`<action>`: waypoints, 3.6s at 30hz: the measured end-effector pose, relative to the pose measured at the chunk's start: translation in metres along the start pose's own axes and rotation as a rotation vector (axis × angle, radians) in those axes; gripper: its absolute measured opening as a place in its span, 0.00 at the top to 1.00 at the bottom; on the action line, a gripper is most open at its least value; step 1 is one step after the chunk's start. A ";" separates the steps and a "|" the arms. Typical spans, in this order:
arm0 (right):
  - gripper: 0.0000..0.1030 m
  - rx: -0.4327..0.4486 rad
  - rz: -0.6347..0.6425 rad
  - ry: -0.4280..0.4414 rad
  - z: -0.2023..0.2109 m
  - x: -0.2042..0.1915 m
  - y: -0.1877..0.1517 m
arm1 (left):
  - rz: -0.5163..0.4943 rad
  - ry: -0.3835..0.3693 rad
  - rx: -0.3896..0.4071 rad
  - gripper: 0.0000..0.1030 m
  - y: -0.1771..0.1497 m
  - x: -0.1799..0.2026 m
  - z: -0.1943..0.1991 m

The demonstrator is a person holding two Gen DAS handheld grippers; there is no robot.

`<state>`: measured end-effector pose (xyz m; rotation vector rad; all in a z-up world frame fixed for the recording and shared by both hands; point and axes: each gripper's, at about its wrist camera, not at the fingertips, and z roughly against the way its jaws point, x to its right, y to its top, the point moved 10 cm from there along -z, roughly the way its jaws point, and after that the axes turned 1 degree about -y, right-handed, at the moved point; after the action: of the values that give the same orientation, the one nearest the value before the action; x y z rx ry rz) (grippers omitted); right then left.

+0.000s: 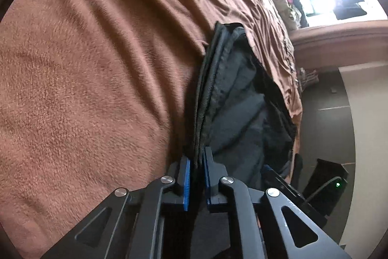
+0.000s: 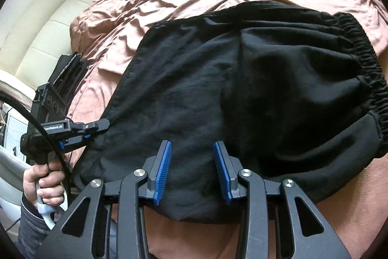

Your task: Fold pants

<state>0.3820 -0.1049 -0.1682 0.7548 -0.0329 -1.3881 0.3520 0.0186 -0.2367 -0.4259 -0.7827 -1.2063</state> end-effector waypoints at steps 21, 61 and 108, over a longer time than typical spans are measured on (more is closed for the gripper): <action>0.87 -0.018 -0.057 0.072 -0.011 0.009 -0.021 | -0.131 -0.052 0.021 0.92 0.007 0.115 0.017; 0.45 0.247 -0.373 0.129 0.143 0.151 -0.063 | -0.359 -0.050 -0.317 0.35 -0.085 0.271 -0.147; 0.45 0.162 -0.242 0.094 0.109 0.131 -0.044 | -0.158 0.129 0.029 0.71 0.046 0.152 -0.128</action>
<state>0.3242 -0.2711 -0.1596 0.9831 0.0205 -1.5912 0.4571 -0.1539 -0.2068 -0.2630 -0.7326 -1.3542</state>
